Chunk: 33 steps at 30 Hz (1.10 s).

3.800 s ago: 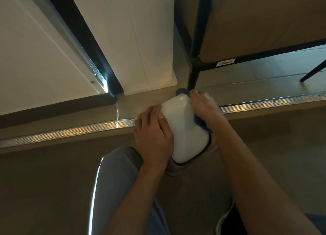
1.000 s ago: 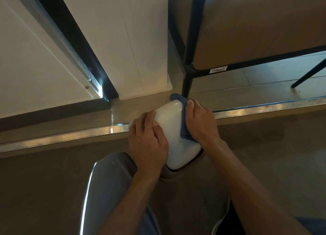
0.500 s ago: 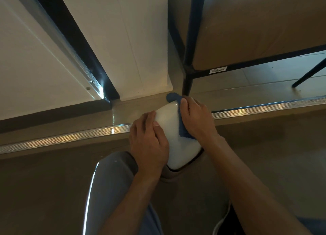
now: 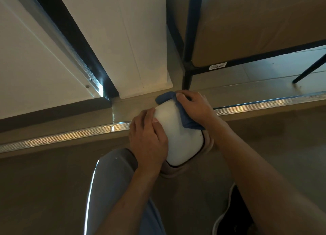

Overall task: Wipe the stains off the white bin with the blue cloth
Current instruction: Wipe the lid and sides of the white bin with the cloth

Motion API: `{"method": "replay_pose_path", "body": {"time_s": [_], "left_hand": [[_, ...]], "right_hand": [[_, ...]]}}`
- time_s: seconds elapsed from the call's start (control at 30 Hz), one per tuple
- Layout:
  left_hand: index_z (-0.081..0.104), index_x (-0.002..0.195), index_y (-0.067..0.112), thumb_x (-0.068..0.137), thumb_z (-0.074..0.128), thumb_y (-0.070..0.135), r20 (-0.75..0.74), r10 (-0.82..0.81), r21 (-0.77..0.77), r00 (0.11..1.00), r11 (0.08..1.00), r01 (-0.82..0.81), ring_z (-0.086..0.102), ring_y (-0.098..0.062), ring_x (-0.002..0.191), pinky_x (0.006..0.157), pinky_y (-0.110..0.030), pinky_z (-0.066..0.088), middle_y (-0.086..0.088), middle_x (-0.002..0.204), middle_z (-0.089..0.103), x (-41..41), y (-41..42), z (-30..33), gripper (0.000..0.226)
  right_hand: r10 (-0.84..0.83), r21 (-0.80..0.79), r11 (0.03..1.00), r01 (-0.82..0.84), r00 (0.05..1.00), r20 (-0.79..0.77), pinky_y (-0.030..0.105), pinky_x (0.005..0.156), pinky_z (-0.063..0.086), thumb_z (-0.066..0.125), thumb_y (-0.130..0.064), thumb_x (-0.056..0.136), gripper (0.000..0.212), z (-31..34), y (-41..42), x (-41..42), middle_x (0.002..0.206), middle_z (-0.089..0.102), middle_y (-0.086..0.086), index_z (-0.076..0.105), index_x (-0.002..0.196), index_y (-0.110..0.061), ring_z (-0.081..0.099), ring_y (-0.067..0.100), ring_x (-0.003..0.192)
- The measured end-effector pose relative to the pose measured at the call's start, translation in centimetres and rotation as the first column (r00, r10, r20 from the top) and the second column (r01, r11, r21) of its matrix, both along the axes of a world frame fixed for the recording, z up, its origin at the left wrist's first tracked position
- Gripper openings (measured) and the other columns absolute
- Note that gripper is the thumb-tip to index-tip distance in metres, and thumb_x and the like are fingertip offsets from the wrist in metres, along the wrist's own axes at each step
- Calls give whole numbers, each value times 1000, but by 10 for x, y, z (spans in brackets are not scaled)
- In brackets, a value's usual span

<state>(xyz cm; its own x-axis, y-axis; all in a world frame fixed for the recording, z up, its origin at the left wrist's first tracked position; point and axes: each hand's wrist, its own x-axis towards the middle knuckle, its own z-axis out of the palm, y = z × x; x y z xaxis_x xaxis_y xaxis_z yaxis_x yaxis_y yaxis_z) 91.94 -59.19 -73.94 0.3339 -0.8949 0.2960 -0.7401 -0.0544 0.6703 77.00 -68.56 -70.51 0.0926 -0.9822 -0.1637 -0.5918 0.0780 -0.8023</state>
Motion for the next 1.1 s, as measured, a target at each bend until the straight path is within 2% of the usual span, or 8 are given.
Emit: {"method": "replay_pose_path", "body": {"time_s": [0.17, 0.33, 0.5, 0.6, 0.77, 0.87, 0.97, 1.1], "left_hand": [[64, 131, 15, 103, 39, 25, -25, 2, -14, 1000, 1000, -2, 55, -23, 121, 99, -49, 48, -4, 131, 62, 1, 1, 1, 39], [63, 131, 15, 104, 41, 24, -23, -12, -19, 1000, 1000, 12, 56, -23, 120, 99, -49, 49, -4, 130, 62, 3, 0, -1, 37], [62, 133, 13, 104, 39, 26, 20, -32, -25, 999, 999, 33, 55, -26, 120, 98, -50, 49, -6, 131, 62, 2, 1, -1, 39], [61, 134, 14, 104, 40, 26, 33, -34, -25, 999, 999, 35, 54, -25, 122, 99, -49, 49, -6, 132, 61, 2, 1, -1, 39], [63, 132, 15, 103, 39, 25, 8, -4, -19, 1000, 1000, 5, 54, -22, 121, 102, -46, 47, -5, 131, 62, 2, -1, 0, 39], [64, 131, 15, 103, 39, 25, -5, -1, -21, 1000, 1000, 1, 55, -22, 120, 101, -44, 47, -4, 130, 62, 2, 0, 0, 39], [63, 131, 14, 104, 39, 26, 1, -5, -20, 1000, 1000, 5, 55, -23, 120, 99, -45, 49, -4, 130, 62, 1, 0, 0, 38], [63, 132, 14, 104, 38, 27, 15, -19, -34, 1000, 999, 20, 56, -24, 121, 98, -47, 50, -5, 131, 62, 3, -1, -2, 40]], "right_hand": [[-90, 55, 995, 86, 992, 88, 26, 84, 42, 38, -38, 107, 38, 3, 12, -1, 97, 62, -5, 68, 119, -18, 57, 15, 101], [-296, 126, 955, 269, 899, 323, 19, 80, 50, 35, -41, 107, 32, -20, 59, -22, 94, 67, -9, 64, 94, -36, 64, 6, 92], [-204, 16, 979, 205, 958, 201, 48, 92, 50, 29, -42, 109, 48, -19, 60, -19, 102, 67, 10, 64, 109, -10, 64, 22, 96], [-114, 78, 991, 106, 988, 99, 41, 99, 43, 25, -40, 110, 46, 0, 32, -9, 113, 62, 4, 61, 122, -14, 58, 21, 107], [-7, 316, 948, 42, 994, -111, 41, 100, 38, 25, -30, 110, 48, 17, -18, 10, 133, 57, 24, 55, 130, 1, 51, 40, 123], [-19, 48, 998, 36, 950, -312, 41, 85, 42, 21, -34, 110, 47, 3, 2, 15, 113, 62, 18, 56, 122, -5, 58, 38, 109], [-240, -301, 937, 177, 953, -186, 33, 83, 47, 24, -40, 108, 48, -19, 48, 15, 122, 66, 6, 58, 131, -16, 63, 24, 108], [-398, -331, 882, 336, 907, -140, 37, 90, 51, 24, -44, 106, 53, -26, 71, 21, 129, 65, 6, 55, 136, -14, 63, 22, 112]]}}
